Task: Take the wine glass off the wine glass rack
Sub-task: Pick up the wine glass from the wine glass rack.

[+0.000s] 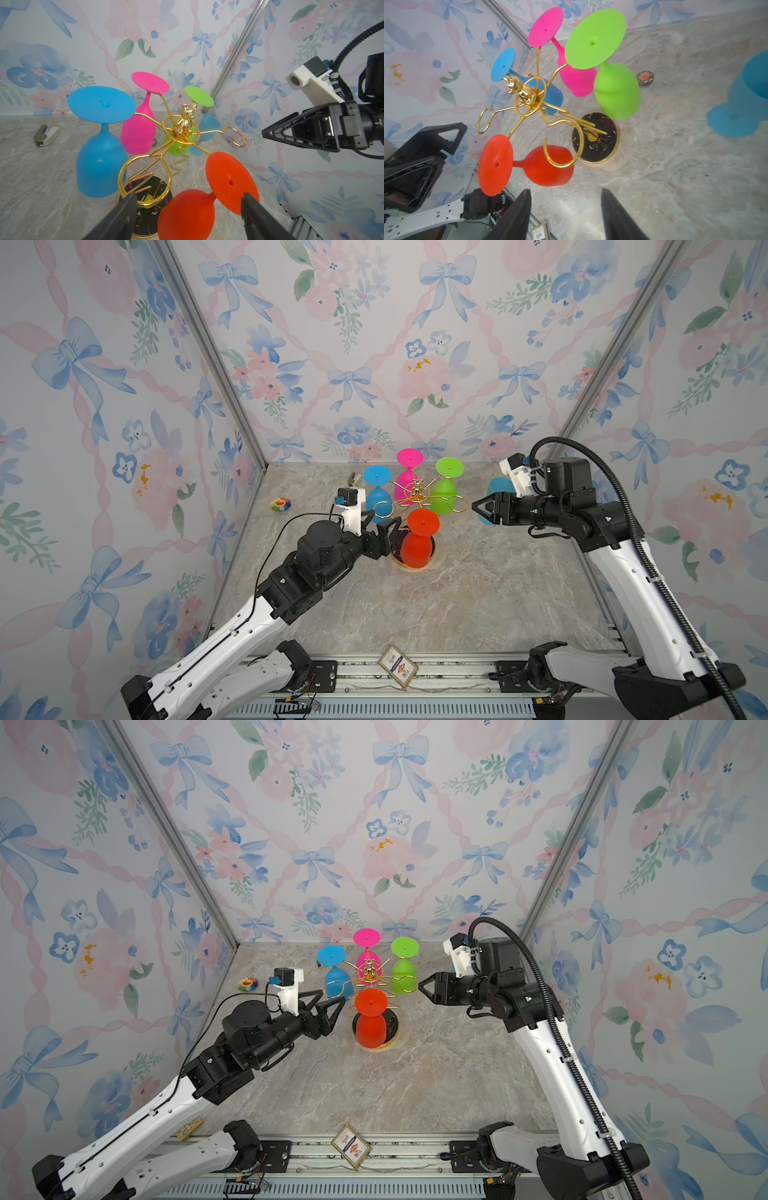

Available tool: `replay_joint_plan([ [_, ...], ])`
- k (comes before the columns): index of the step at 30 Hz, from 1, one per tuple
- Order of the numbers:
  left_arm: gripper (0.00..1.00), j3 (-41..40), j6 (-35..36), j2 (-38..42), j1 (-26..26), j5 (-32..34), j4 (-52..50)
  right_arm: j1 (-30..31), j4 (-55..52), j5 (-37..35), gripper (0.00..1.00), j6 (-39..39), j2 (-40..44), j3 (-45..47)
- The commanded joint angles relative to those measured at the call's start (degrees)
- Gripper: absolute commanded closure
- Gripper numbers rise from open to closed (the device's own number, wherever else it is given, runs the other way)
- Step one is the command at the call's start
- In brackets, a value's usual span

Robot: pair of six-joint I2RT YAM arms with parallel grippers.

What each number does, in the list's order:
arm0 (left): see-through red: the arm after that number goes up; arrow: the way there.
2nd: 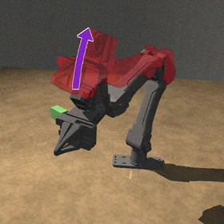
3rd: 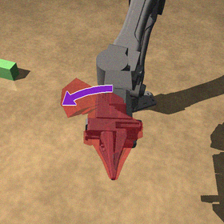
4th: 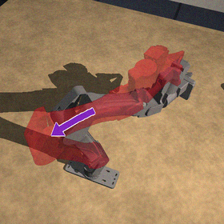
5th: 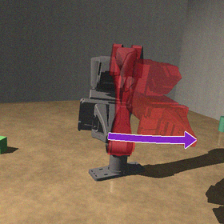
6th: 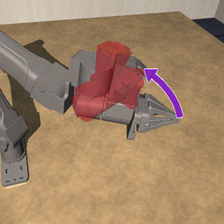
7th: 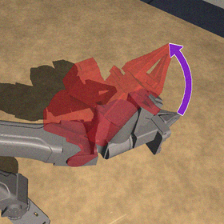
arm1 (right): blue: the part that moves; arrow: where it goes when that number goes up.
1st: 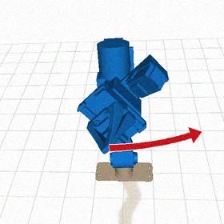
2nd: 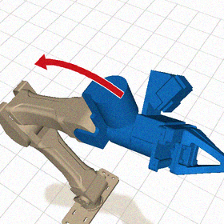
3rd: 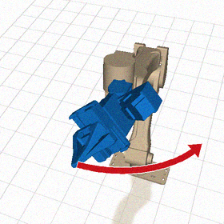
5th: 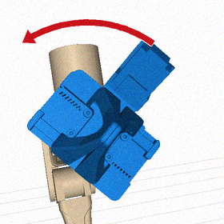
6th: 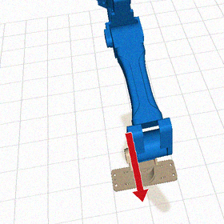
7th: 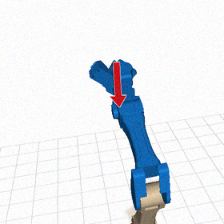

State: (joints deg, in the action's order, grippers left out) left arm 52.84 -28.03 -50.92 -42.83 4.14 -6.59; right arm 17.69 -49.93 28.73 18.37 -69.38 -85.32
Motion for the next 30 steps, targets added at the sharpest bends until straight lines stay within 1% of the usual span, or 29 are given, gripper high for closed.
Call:
replay_joint_plan([
  [1,0.2,2.0,-1.92,-0.64,1.63,-6.48,-0.34,2.99,8.67,9.7,0.44,5.68,0.54,2.74],
  [6,0.2,2.06,-1.81,-0.31,3.35,-7.57,-0.27,6.19,11.49,9.9,0.43,7.09,-1.32,3.15],
  [10,0.2,1.49,-1.93,0.79,3.88,-7.63,-0.29,8.39,11.66,8.23,0.47,7.36,-2.74,3.47],
  [14,0.2,0.91,-2.08,1.55,4.3,-8.6,-0.29,9.75,12.67,7.24,0.54,8.92,-3.79,4.9],
  [20,0.2,0.75,-1.89,1.72,4.68,-9.77,-0.27,12.22,13.92,7.04,0.59,11.12,-5.87,5.56],
  [30,0.21,-0.18,-1.67,2.42,4.86,-10.69,-0.28,12.36,16.78,8.21,0.71,14.38,-6.51,6.74],
])
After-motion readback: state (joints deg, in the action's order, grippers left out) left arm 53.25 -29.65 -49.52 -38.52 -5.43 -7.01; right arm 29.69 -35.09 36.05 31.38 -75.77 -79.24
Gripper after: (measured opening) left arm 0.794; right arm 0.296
